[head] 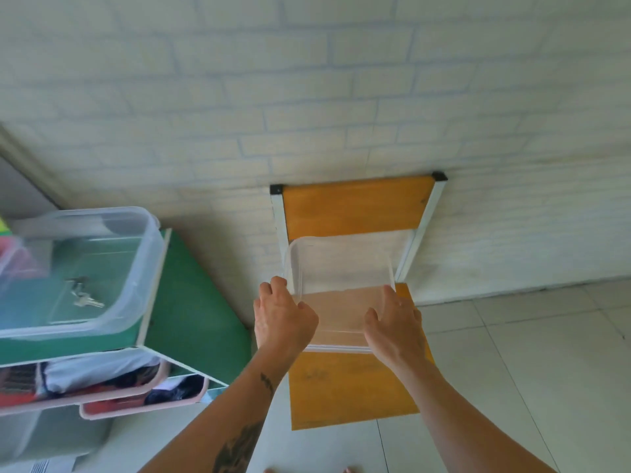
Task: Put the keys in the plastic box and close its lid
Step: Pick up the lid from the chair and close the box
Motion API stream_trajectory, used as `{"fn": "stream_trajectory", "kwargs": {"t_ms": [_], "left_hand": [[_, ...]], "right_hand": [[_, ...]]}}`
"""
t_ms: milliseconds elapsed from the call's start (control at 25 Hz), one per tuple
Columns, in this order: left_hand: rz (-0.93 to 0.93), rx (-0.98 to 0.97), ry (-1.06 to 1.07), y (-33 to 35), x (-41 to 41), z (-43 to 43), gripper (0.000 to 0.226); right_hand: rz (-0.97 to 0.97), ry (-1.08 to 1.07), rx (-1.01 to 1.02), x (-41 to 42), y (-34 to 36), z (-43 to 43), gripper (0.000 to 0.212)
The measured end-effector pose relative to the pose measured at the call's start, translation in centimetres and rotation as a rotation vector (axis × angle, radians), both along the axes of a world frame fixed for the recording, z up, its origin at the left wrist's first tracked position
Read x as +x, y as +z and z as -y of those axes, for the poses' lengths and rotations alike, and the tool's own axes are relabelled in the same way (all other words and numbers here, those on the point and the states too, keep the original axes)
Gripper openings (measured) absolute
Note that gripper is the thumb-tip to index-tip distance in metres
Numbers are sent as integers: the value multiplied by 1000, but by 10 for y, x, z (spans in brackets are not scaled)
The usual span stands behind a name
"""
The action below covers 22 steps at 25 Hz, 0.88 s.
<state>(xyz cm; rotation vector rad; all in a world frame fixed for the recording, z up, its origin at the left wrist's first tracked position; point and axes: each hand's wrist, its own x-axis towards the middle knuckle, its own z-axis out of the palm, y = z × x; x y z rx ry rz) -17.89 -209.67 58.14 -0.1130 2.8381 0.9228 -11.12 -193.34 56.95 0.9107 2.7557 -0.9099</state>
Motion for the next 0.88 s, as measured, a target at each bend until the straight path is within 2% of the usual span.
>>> {"fn": "stream_trajectory", "kwargs": {"t_ms": [200, 480, 880], "left_hand": [[-106, 36, 70, 52, 2, 37, 52], [-230, 82, 126, 112, -8, 103, 53], [-282, 58, 184, 128, -49, 283, 50]], "right_hand": [[-73, 103, 43, -9, 63, 23, 59], [-155, 169, 62, -32, 113, 82, 58], [-153, 298, -3, -81, 127, 255, 60]]}}
